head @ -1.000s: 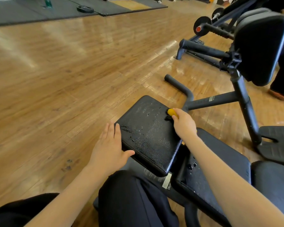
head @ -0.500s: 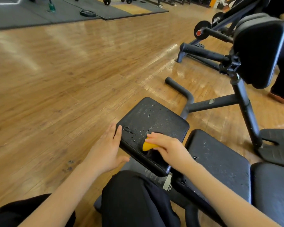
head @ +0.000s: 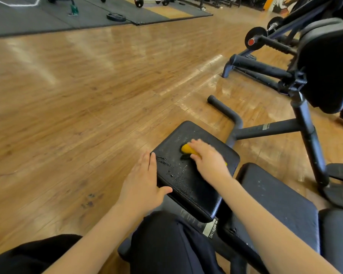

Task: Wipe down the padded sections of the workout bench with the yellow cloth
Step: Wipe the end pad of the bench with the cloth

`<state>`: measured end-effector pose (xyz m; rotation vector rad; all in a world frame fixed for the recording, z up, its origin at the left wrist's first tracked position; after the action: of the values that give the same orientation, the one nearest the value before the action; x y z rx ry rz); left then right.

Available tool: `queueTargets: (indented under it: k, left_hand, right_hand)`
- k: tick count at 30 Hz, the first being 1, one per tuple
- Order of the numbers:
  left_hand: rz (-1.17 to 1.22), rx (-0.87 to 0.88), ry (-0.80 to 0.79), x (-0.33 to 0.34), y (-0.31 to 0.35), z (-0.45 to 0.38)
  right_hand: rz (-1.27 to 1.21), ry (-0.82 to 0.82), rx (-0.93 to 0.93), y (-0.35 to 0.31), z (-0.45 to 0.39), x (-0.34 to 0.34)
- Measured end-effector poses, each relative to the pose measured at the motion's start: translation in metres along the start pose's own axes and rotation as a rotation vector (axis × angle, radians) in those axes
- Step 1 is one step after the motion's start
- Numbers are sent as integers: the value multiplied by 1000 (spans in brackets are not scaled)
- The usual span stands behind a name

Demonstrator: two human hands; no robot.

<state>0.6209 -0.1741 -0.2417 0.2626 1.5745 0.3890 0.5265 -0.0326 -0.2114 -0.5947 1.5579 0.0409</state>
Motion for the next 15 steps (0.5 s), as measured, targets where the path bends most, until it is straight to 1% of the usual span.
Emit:
queueTargets:
  k: [3,5,7,8,9,11,12,14,15]
  left_hand:
    - [38,-20,9,1,-1,0]
    - [69,-19,26,1,-3,2]
    - [64,5,26,0,-5,5]
    - [57,13,14,-1,-5,6]
    - [52,17,-1,-1,-6,8]
    - [51,13,-13,-3,-5,9]
    - [50,7,-10,-3,-4,9]
    - [44,-7,-1,-4,-1,8]
    - [40,-17,7,-3,0,7]
  right_hand:
    - [29,-162,-227,-48,38,8]
    - [31,-220,-281,-57,53,9]
    - [32,-261,-333,-52,59,12]
    - [-53,-235,-342,-49,60,12]
    - [-181,-188,-305,-44,59,7]
    - [-419,-40,-120,-27,48,-14]
    - [-484,45,-34,-16,37,-24]
    - [-451,188,50,0,4,-41]
    - [-414,220,68,7,-15,-46]
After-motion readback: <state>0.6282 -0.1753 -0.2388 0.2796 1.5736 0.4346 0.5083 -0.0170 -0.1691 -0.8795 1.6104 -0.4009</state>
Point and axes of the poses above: each hand's wrist, its own z-axis away from the middle knuckle, its own x-axis out of the palm, y = z × x, the point moved 6 cm from there along -z, towards the middle knuckle, and after that the axes turned 7 degrees about y, right-handed, at the moved point
